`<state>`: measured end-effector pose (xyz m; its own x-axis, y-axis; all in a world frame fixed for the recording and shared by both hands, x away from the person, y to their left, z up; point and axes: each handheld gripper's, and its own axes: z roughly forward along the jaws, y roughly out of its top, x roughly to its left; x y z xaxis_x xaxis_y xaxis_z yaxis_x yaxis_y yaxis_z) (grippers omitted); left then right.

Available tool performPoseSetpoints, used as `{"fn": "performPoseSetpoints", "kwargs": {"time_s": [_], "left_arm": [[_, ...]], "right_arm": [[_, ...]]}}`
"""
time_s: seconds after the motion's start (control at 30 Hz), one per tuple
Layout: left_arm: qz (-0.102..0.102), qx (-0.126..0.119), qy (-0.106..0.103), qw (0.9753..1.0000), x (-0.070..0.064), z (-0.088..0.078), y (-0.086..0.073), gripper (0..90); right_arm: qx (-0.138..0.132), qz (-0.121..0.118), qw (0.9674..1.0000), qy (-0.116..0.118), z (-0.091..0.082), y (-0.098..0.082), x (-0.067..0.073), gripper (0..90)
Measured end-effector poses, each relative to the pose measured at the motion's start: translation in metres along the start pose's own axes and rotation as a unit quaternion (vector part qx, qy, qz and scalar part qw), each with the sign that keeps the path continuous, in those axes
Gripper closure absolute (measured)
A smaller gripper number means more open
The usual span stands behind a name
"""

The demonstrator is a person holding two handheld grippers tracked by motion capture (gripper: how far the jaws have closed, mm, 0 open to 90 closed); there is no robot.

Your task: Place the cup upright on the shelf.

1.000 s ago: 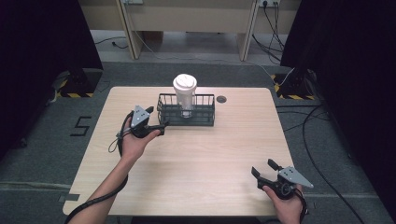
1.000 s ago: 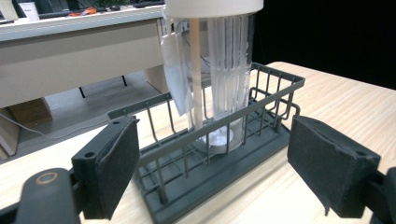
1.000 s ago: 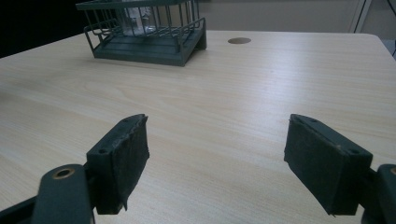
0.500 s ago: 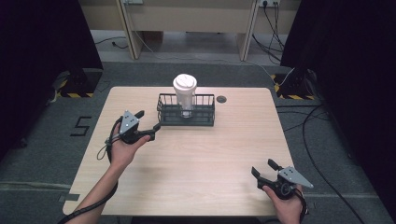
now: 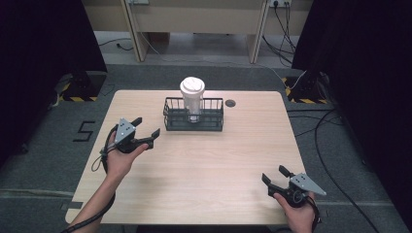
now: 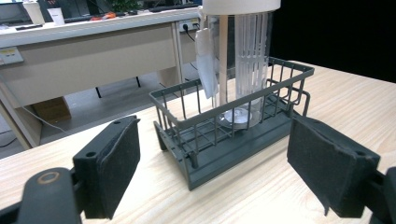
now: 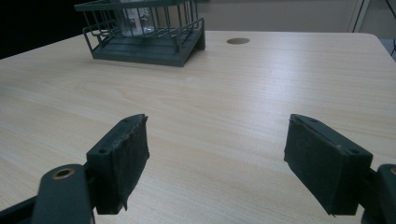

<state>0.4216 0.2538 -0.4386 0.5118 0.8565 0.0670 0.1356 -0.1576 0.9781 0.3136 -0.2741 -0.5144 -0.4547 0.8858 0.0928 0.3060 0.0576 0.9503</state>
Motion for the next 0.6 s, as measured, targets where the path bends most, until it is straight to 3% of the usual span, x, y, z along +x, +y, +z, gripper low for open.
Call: {"fn": "performPoseSetpoints", "kwargs": {"time_s": [0.6], "left_arm": [[-0.010,0.001,0.018,0.9998,0.015,-0.035,-0.017,17.1]], "right_arm": [[0.002,-0.004,1.0000,-0.001,0.000,0.000,0.001,22.1]]}}
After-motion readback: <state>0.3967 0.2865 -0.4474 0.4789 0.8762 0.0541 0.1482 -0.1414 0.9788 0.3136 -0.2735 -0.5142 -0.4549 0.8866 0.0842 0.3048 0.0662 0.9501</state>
